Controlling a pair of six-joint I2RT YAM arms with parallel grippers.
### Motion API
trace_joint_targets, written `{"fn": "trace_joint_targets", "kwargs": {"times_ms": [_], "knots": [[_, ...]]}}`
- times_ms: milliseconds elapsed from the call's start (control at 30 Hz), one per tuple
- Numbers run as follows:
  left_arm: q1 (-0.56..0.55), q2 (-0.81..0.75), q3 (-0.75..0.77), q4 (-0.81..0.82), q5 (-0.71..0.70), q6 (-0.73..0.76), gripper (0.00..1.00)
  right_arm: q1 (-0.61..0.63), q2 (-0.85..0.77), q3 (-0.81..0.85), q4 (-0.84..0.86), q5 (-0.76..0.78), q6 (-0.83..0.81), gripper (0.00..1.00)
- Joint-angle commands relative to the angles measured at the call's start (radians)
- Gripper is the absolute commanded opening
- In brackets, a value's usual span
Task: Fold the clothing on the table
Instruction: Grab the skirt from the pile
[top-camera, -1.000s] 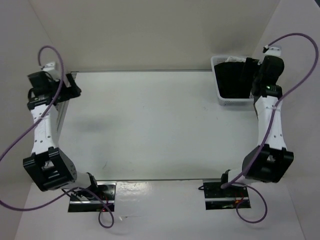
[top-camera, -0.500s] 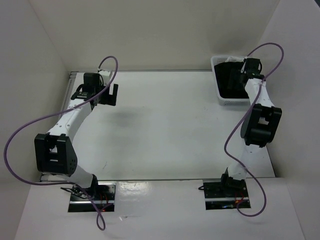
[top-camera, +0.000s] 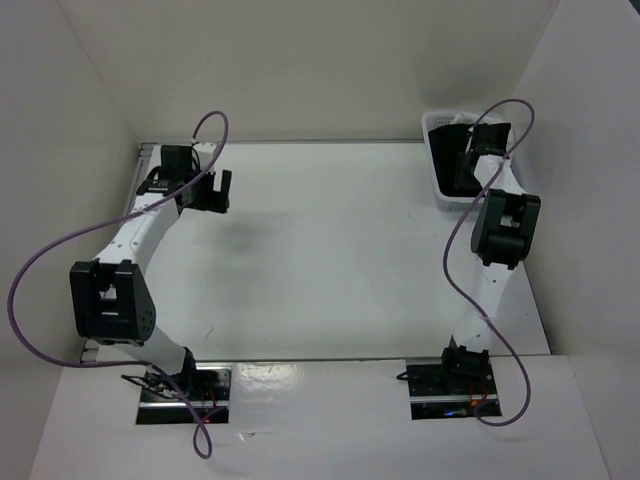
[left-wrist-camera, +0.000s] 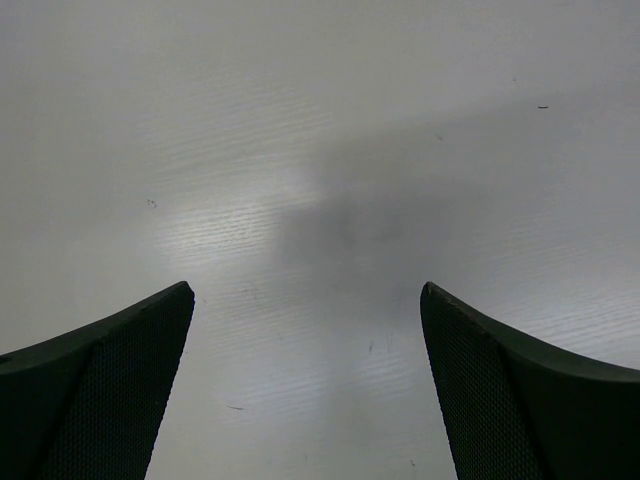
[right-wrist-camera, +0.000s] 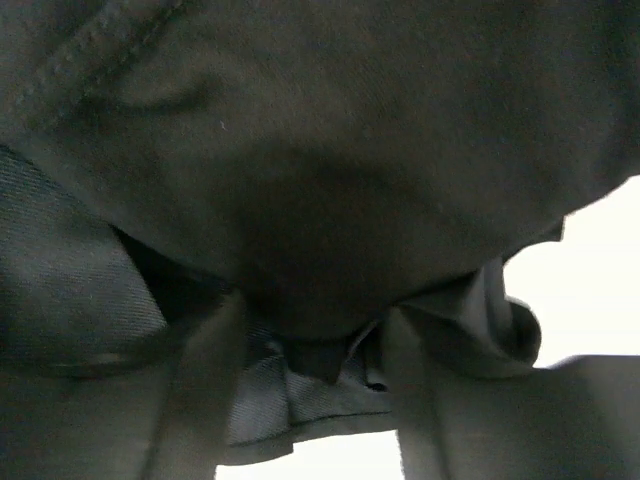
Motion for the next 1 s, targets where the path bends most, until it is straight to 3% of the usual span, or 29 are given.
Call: {"fn": "trace_joint_targets", "kwargs": {"times_ms": [0,200,333,467,733,767,800,833,867,900,967], "knots": [[0.026,-0.09,0.074,-0.051,0.101,-0.021,1.0,0.005,-0.002,0.076,-0.037,0.0,0.001,0.39],[0.035,-0.259,0.046,-0.064,0.114,-0.021,1.0,0.014,-0.137,0.088,-0.083,-0.107,0.002,0.0],[0.035,-0.393,-0.042,-0.01,0.123,-0.032,1.0,0.014,-0.289,0.07,-0.083,-0.133,0.002,0.0],[0.055,-0.503,-0.144,0.071,0.114,-0.041,1.0,0.014,-0.326,0.07,-0.083,-0.124,-0.009,0.0],[0.086,-0.491,-0.186,0.08,0.146,-0.032,1.0,0.024,-0.297,0.07,-0.083,-0.095,-0.018,0.0],[0.086,-0.491,-0.196,0.08,0.156,-0.032,1.0,0.024,-0.297,0.07,-0.083,-0.084,-0.018,0.05],[0.086,-0.491,-0.196,0.08,0.157,-0.032,1.0,0.024,-0.297,0.061,-0.083,-0.084,-0.018,0.2],[0.086,-0.491,-0.196,0.08,0.157,-0.032,1.0,0.024,-0.297,0.061,-0.083,-0.084,-0.018,0.38],[0.086,-0.491,-0.196,0.08,0.157,-0.032,1.0,0.024,-0.297,0.05,-0.083,-0.084,-0.031,0.63],[0.086,-0.491,-0.205,0.08,0.166,-0.032,1.0,0.024,-0.297,0.041,-0.073,-0.069,-0.031,0.72],[0.086,-0.491,-0.205,0.08,0.166,-0.023,1.0,0.033,-0.297,0.032,-0.063,-0.046,-0.031,0.75]]}}
